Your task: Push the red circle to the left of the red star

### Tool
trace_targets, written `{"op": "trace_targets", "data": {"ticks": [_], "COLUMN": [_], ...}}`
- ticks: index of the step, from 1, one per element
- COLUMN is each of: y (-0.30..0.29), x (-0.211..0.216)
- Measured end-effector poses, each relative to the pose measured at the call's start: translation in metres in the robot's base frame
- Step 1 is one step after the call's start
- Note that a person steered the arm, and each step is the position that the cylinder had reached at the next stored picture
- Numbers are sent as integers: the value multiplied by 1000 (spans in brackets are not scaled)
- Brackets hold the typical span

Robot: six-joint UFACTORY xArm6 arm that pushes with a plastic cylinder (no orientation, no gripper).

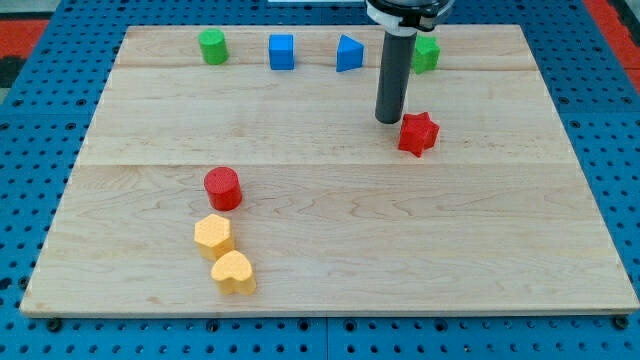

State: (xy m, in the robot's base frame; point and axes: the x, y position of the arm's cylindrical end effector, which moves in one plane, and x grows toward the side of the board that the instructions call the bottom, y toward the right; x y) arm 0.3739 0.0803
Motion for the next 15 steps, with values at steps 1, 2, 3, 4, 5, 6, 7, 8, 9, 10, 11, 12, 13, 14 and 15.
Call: {"op": "trace_targets", "data": {"ticks": [1, 2, 3, 4, 5, 6, 7, 8, 9, 10, 11, 12, 13, 14, 15], "y": [7, 12, 8, -26, -56, -121, -177, -224, -255, -300, -291, -229, -227, -254, -219], "x": [20, 37, 46, 84, 139, 144, 129, 113, 118, 105, 97, 96, 96, 80, 74]}}
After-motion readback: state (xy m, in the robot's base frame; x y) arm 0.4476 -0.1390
